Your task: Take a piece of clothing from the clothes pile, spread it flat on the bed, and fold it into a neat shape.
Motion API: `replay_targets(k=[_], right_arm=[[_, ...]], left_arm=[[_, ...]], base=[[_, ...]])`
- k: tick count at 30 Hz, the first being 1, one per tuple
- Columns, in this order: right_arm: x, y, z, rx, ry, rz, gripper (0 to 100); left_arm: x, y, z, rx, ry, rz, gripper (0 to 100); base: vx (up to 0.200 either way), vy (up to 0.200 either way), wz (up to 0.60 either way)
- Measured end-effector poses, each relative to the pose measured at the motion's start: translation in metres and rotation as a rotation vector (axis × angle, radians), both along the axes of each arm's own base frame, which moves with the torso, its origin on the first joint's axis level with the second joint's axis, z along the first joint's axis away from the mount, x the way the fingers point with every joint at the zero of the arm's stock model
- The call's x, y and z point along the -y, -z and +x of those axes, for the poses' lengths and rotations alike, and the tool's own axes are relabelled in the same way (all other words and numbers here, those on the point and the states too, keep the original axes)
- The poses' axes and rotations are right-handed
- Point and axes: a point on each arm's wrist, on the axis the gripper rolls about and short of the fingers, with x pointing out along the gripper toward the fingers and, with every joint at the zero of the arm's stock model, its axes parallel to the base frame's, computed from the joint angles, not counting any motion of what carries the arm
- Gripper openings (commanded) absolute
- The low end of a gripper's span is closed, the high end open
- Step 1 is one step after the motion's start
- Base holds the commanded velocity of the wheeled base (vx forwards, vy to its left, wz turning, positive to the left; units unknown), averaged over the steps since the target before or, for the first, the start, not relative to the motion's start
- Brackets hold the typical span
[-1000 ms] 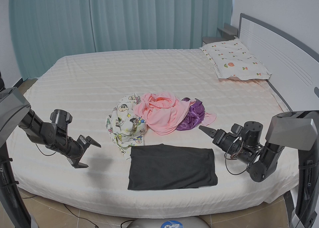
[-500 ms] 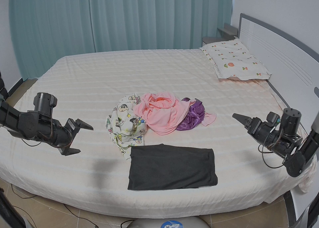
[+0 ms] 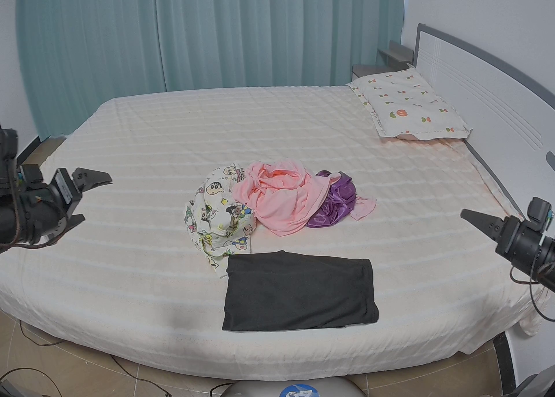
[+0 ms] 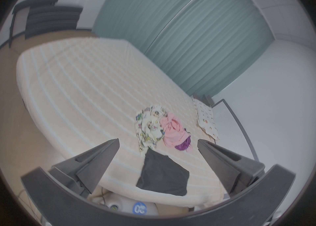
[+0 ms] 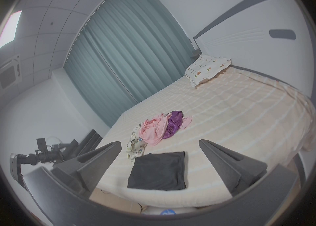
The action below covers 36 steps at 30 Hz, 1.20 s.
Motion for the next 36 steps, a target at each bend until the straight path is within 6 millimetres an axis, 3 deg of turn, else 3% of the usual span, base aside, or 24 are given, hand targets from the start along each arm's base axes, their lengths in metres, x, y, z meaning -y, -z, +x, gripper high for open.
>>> replay_targets(k=[6,10,18,27,36], right_arm=[[0.005,-0.002,-0.052,-0.05,-0.069,-0.086,100],[0.008,-0.006,-0.083,-0.009,-0.123,-0.145,100],[0.013,-0.006,-0.126,0.092,-0.202,-0.256,100],[0.019,0.009,-0.164,0.146,-0.266,-0.318,100],[0.022,0.015,-0.184,0.257,-0.188,-0.342,100]], left_arm=[[-0.003,-0.014,-0.055,0.126,-0.108,0.185,100],[-0.004,-0.012,-0.097,0.134,-0.149,0.295,100],[-0.006,-0.008,-0.155,0.204,-0.21,0.439,100],[-0.006,0.009,-0.189,0.244,-0.223,0.524,100],[-0.006,0.037,-0.199,0.243,-0.191,0.66,100]], base=[[0.0,0.0,0.0],[0.0,0.0,0.0],[0.0,0.0,0.0],[0.0,0.0,0.0],[0.0,0.0,0.0]])
